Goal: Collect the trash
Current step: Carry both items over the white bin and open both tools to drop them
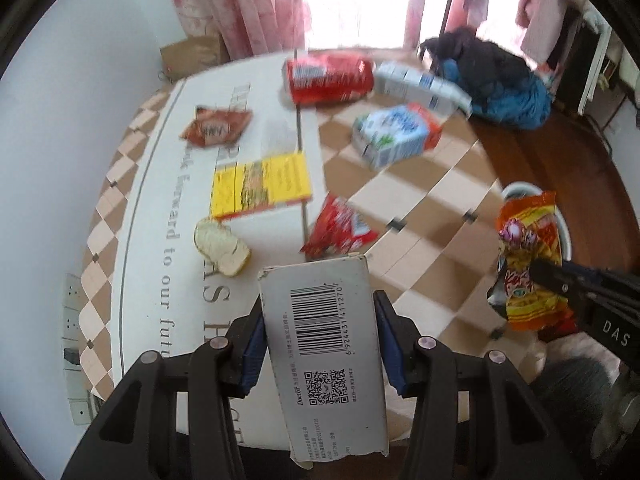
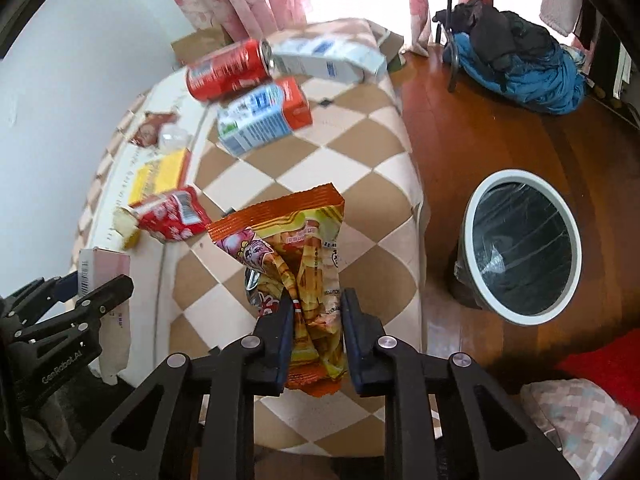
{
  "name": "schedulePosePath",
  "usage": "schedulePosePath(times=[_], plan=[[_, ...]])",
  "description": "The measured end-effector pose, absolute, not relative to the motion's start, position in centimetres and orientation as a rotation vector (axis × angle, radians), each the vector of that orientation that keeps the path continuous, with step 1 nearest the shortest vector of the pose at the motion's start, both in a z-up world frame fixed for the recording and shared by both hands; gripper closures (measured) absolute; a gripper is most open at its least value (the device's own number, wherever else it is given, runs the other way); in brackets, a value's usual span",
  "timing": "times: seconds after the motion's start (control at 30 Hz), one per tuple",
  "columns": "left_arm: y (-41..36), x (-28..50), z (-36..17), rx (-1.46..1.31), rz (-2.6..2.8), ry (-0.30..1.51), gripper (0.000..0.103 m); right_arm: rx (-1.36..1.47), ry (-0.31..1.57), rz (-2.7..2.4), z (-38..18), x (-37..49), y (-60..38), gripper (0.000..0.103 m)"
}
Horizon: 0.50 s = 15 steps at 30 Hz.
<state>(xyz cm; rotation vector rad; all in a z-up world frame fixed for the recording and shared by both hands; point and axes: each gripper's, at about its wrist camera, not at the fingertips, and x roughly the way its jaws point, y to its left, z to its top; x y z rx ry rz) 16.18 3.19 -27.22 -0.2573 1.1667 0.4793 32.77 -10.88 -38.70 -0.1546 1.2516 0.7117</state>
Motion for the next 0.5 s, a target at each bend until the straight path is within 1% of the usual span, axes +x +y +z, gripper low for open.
schedulePosePath(times=[0.13, 0.27, 0.4, 0.5], plan=[[0.4, 18.8, -24.4, -0.263, 0.415, 1.115, 0.058, -0.072, 1.217, 0.71, -36.0, 33.3, -13.8, 0.08], [-3.5, 24.5, -22.9, -0.303, 0.293, 1.085, 0.058, 0.031, 1.167, 0.649, -32.8, 35.6, -19.4, 0.08], [-8.0, 31.5, -24.5, -0.405, 0.134, 1.106, 0.058, 0.089, 1.148, 0.546, -31.6, 39.0, -25.4, 0.08], [-11.0, 36.9, -27.5, -0.474, 0.032, 1.165, 0.058, 0.108, 1.164, 0.435, -33.0, 42.4, -30.1, 0.08]])
